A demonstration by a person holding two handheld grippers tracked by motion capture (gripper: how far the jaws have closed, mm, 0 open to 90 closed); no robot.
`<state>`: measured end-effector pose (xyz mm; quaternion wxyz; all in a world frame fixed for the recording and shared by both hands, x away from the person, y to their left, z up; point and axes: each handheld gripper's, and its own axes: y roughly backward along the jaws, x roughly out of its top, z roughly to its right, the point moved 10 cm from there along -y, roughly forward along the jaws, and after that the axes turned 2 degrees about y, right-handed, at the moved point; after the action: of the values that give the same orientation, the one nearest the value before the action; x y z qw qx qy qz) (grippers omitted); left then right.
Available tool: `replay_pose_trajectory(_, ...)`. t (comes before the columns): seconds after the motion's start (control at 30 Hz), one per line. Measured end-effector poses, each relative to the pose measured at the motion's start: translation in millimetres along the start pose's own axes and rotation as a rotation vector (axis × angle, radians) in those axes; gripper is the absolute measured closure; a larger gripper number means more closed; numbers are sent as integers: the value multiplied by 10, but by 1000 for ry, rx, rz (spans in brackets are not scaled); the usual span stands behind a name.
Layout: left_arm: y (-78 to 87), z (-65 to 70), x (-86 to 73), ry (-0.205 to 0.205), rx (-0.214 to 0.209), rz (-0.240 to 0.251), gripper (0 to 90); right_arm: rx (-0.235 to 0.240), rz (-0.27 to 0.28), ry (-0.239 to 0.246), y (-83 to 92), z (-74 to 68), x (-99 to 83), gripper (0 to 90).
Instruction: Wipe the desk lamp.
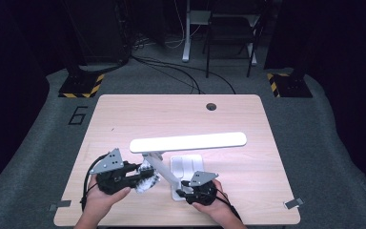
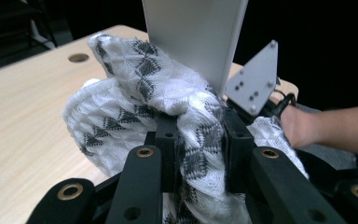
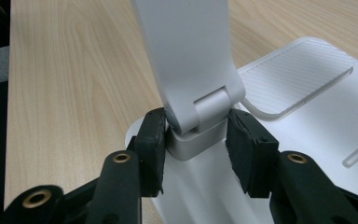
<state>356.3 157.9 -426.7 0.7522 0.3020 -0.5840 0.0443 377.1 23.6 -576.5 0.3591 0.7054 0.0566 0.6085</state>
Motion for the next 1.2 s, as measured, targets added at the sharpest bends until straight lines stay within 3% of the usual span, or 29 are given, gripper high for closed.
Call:
replay_pose_trajectory(0.13, -113, -21, -126, -9, -4, -19, 731, -1, 0, -1, 0, -1, 0, 581)
replay_pose_trajectory(0.57, -397, -25, -479, 18, -23, -29, 731, 2, 3, -11, -1, -17, -1, 581)
replay_pose_trajectory(0.77, -473, -62, -691, 22, -14, -68, 733, -7, 7, -2, 3, -8, -3, 576)
replay_pose_trajectory(0.87, -515, -96, -800, 37, -10, -88, 733, -23, 0, -4, -3, 18, -8, 484)
replay_pose_trajectory(1.07, -652, -156, -969, 52, -7, -135, 733, -24, 1, -13, -45, 16, 13, 408)
replay_pose_trajectory(1.2, -766, -219, -1038, 46, 6, -153, 732, -27, 2, -8, -79, 12, 38, 414)
